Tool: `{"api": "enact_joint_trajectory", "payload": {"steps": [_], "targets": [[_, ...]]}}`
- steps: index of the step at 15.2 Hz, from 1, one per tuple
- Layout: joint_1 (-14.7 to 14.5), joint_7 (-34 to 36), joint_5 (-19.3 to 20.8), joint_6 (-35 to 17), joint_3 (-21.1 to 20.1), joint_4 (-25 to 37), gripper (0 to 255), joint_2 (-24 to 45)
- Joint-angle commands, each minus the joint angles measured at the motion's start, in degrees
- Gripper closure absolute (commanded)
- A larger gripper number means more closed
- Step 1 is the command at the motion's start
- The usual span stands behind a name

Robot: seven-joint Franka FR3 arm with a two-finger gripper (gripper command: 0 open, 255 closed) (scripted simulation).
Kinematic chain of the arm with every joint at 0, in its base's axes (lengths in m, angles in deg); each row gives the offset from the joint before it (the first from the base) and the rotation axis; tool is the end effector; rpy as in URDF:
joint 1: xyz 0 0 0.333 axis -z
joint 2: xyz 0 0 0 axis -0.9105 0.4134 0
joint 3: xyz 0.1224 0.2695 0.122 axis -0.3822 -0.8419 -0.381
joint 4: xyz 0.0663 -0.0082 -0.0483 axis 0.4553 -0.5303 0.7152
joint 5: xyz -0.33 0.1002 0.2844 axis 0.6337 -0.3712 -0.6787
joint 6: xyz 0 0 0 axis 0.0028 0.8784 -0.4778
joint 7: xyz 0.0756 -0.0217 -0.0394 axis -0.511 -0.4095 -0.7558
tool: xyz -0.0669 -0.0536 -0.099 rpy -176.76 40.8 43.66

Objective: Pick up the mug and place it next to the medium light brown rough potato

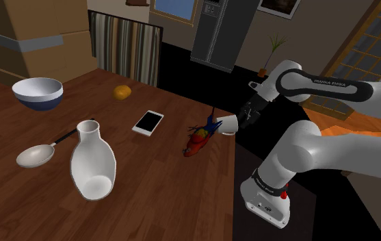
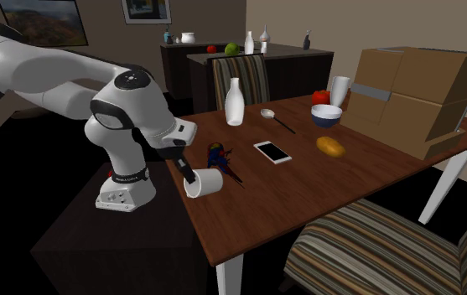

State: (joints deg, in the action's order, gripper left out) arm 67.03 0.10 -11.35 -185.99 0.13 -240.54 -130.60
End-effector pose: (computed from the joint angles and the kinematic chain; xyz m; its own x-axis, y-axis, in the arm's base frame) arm 0.2577 -0.1792 0.3089 0.8214 0.4724 0.3196 0.5413 -0.8222 -0.1760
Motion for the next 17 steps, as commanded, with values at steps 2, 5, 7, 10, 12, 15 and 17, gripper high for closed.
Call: {"api": "enact_joint_trajectory", "payload": {"steps": [2, 5, 7, 10, 12, 15, 17], "targets": [[-0.36, -0.13, 1.19, -3.18, 1.6, -1.57, 0, 1.67], [-0.88, -0.07, 2.18, -6.13, 2.98, -2.82, 0, 3.41], [-0.87, -0.07, 2.18, -6.12, 2.98, -2.82, 0, 3.41], [-0.88, -0.07, 2.18, -6.13, 2.98, -2.82, 0, 3.41], [-0.87, -0.07, 2.18, -6.11, 2.97, -2.82, 0, 3.4], [-0.87, -0.07, 2.18, -6.11, 2.97, -2.82, 255, 3.4], [-0.88, -0.07, 2.18, -6.11, 2.97, -2.82, 255, 3.4]]}}
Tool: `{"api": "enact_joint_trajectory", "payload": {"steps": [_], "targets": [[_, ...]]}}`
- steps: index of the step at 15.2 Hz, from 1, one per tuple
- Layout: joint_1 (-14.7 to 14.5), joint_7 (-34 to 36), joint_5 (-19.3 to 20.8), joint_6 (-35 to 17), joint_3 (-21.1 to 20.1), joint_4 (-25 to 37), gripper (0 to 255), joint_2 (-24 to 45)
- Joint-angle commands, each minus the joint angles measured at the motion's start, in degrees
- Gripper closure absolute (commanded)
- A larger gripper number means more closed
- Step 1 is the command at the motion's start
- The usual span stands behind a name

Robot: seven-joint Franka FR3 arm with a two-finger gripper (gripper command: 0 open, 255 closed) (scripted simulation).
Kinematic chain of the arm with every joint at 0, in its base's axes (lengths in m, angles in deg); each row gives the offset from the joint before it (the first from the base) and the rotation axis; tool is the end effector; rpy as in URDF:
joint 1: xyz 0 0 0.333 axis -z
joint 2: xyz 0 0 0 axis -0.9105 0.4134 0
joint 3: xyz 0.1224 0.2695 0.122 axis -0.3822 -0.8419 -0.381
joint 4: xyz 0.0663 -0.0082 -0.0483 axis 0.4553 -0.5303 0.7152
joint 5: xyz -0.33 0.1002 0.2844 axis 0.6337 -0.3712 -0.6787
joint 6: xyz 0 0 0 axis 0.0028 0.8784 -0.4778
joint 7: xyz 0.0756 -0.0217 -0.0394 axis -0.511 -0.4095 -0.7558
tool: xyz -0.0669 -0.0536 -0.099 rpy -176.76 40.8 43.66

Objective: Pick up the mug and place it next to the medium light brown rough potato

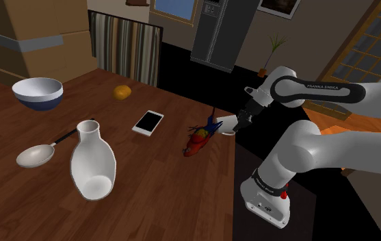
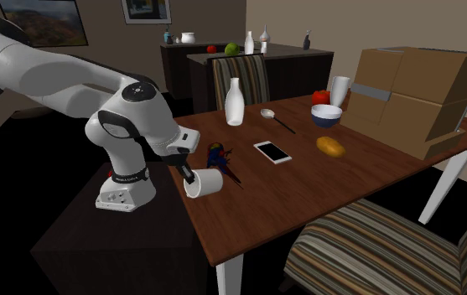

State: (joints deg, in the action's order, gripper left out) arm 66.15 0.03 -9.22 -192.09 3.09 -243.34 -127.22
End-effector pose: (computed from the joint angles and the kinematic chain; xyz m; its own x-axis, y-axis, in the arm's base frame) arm 0.2611 -0.1677 0.2770 0.8199 0.4737 0.3216 0.5432 -0.8210 -0.1755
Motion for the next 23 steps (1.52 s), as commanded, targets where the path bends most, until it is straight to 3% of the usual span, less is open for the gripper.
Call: {"api": "enact_joint_trajectory", "payload": {"steps": [1, 5, 23], "targets": [[0.0, 0.01, 0.04, -0.01, 0.01, -0.02, 255, 0.03], [0.01, -0.01, 0.04, -0.02, 0.01, -0.02, 255, 0.05], [-2.12, 4.32, -8.79, 15.8, -11.39, 9.08, 255, -8.1]]}}
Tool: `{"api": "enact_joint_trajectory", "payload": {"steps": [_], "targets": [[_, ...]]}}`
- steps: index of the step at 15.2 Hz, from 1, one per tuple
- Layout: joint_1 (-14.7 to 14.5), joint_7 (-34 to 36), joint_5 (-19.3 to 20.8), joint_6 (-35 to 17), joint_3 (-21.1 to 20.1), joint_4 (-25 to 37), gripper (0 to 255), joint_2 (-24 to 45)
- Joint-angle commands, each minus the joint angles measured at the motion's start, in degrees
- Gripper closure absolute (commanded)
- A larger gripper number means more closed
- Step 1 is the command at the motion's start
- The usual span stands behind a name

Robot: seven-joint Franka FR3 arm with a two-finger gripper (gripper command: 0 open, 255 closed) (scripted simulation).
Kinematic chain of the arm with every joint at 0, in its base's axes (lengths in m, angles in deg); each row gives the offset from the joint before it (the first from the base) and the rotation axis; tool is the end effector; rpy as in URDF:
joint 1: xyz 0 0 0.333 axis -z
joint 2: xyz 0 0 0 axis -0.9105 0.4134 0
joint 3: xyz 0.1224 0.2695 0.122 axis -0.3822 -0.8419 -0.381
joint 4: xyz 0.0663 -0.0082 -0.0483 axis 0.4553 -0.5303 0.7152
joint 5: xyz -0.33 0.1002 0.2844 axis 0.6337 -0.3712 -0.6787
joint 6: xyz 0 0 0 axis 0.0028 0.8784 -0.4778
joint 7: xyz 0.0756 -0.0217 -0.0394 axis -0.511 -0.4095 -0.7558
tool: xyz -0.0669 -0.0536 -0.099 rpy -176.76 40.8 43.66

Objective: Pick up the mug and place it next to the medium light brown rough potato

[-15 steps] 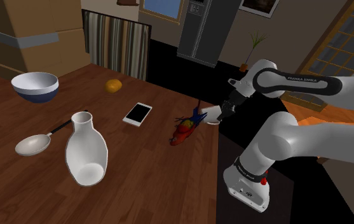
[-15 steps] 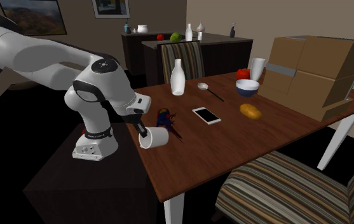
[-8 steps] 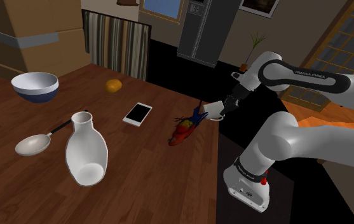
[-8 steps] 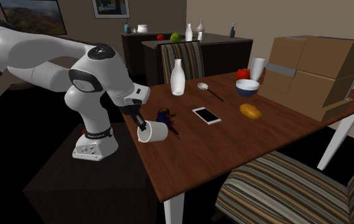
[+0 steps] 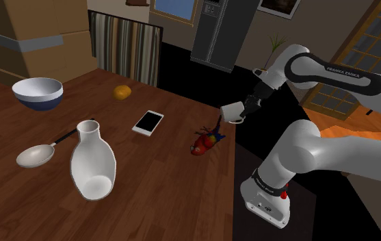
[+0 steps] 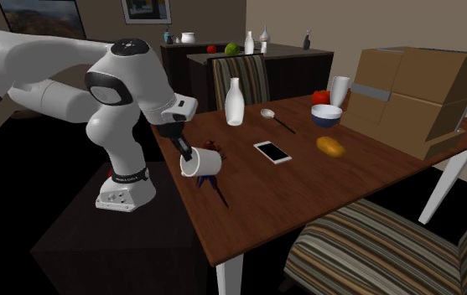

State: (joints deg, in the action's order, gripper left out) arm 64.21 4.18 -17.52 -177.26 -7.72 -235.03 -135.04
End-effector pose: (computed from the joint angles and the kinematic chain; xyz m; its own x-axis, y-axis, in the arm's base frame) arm 0.2655 -0.1699 0.3786 0.8201 0.4740 0.3206 0.5432 -0.8211 -0.1754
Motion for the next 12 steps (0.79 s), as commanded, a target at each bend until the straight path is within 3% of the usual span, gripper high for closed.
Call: {"api": "enact_joint_trajectory", "payload": {"steps": [1, 12], "targets": [[-0.39, 0.39, -0.93, 1.68, -1.09, 1.39, 255, -0.45], [-2.86, 2.59, -5.27, 8.84, -6.07, 8.84, 255, -0.86]]}}
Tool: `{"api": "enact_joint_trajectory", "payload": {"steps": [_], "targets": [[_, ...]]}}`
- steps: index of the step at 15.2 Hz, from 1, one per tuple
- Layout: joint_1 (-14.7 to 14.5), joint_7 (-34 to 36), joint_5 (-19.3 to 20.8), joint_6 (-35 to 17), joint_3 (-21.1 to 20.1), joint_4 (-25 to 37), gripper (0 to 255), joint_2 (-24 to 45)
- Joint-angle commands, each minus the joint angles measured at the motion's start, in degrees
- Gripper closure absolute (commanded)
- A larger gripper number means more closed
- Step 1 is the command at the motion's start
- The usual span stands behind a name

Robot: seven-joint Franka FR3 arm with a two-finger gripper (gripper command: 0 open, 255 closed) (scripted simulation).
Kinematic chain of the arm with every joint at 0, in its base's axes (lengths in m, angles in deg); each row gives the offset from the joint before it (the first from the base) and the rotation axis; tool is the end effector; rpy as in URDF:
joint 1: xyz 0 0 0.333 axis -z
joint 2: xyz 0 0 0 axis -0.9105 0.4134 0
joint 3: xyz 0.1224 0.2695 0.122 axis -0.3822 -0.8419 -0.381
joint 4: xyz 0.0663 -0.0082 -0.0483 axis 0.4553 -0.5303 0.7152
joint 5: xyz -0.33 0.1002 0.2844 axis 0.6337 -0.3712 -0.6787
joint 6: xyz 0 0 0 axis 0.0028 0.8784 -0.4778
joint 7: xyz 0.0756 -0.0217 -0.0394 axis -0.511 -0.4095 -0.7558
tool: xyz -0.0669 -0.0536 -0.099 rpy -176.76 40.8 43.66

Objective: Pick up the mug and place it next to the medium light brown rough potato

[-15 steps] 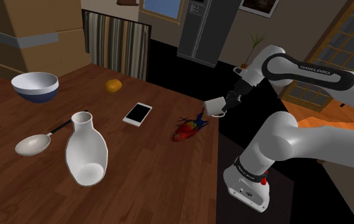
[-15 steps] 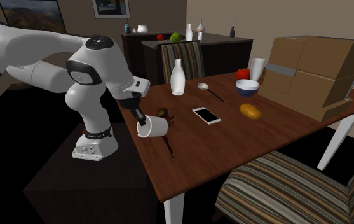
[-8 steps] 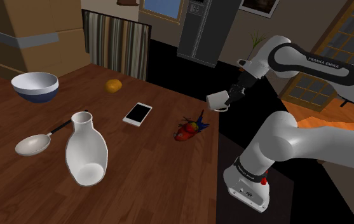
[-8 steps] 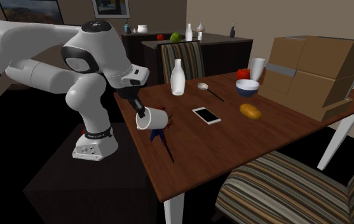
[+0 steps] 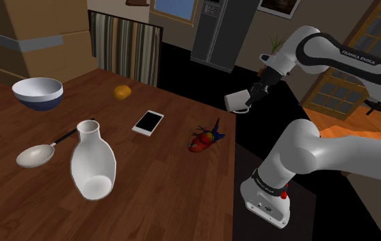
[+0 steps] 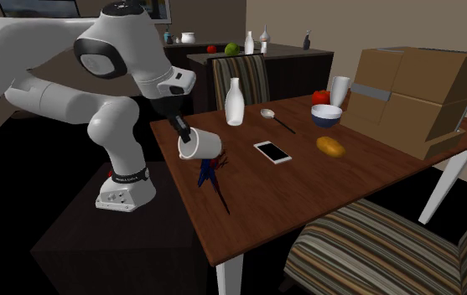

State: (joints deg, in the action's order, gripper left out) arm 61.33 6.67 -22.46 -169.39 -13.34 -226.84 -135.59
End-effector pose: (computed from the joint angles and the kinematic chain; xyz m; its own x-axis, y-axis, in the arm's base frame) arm 0.2680 -0.1711 0.4506 0.8201 0.4739 0.3207 0.5431 -0.8211 -0.1754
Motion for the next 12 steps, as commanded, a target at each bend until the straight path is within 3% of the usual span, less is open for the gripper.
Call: {"api": "enact_joint_trajectory", "payload": {"steps": [1, 5, 12], "targets": [[-0.2, 0.28, -0.68, 1.57, -0.85, 1.39, 255, -0.23], [-1.08, 0.98, -2.01, 3.87, -2.3, 4.32, 255, 0.2], [-11.37, 4.45, -5.63, -7.56, -1.62, 9.41, 255, 14.64]]}}
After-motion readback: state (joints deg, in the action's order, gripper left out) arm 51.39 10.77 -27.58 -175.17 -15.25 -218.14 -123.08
